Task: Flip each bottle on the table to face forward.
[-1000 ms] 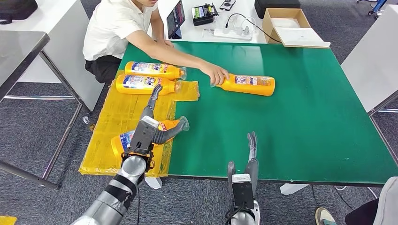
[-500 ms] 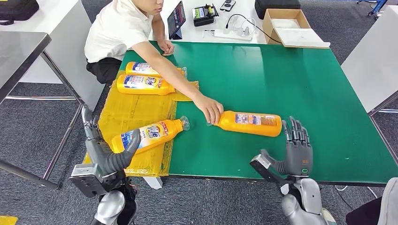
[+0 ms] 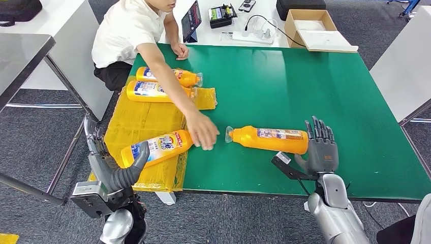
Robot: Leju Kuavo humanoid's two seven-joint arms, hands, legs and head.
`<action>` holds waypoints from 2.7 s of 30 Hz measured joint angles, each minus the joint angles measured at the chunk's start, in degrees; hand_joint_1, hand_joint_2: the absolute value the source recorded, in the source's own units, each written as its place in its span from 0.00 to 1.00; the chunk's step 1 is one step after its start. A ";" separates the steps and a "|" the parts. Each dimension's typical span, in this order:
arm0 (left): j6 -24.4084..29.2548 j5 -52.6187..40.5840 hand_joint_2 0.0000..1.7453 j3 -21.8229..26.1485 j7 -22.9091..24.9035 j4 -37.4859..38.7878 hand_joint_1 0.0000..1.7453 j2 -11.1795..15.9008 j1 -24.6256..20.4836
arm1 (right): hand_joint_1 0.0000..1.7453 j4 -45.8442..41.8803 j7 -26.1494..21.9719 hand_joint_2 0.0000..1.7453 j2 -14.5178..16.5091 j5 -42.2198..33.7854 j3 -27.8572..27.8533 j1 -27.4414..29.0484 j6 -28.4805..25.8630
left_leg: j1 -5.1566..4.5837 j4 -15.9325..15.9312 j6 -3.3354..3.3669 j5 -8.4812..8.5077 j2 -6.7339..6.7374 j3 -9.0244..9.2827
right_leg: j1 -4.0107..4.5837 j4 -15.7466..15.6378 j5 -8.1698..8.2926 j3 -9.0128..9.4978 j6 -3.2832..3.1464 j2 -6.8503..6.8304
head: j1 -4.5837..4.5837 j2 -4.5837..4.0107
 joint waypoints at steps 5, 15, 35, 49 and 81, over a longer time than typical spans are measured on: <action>-0.49 0.45 1.00 -0.13 0.01 0.03 0.00 0.00 -0.17 | 0.00 3.97 -1.78 1.00 0.33 -4.21 1.06 -2.32 5.57 | 0.00 0.00 0.00 -0.01 0.00 -0.01 | 0.01 0.00 0.00 0.00 0.00 0.00 | 0.00 0.00; -2.50 2.33 1.00 -2.20 0.77 2.15 0.00 -0.33 -2.53 | 0.00 13.34 -1.56 1.00 3.32 -8.27 3.39 -8.76 17.98 | 0.01 0.00 0.01 0.02 0.04 0.06 | 0.01 0.00 0.02 0.01 0.01 0.03 | 0.01 0.00; -13.20 8.76 1.00 -6.55 7.52 6.13 0.00 0.07 -7.70 | 1.00 21.31 2.12 1.00 3.23 -8.49 9.54 -16.49 32.46 | 0.01 0.00 0.01 -0.04 0.37 0.76 | 0.03 -0.04 0.08 0.49 0.03 0.27 | 0.01 0.00; -17.07 15.74 1.00 -6.84 10.62 8.07 0.00 0.03 -7.64 | 1.00 20.32 -19.32 1.00 3.94 -33.85 2.80 -12.85 37.07 | 0.03 -0.01 0.02 -0.10 0.36 1.00 | 0.05 -0.07 0.07 0.83 0.03 0.27 | 0.01 0.00; -23.54 23.51 1.00 -10.98 15.10 11.58 0.00 1.78 -1.21 | 1.00 -25.14 -24.15 1.00 15.23 -58.09 19.48 13.35 28.01 | 0.13 -0.04 -0.02 -0.07 0.22 0.03 | 0.10 -0.03 0.02 -0.06 0.02 0.21 | 0.00 0.00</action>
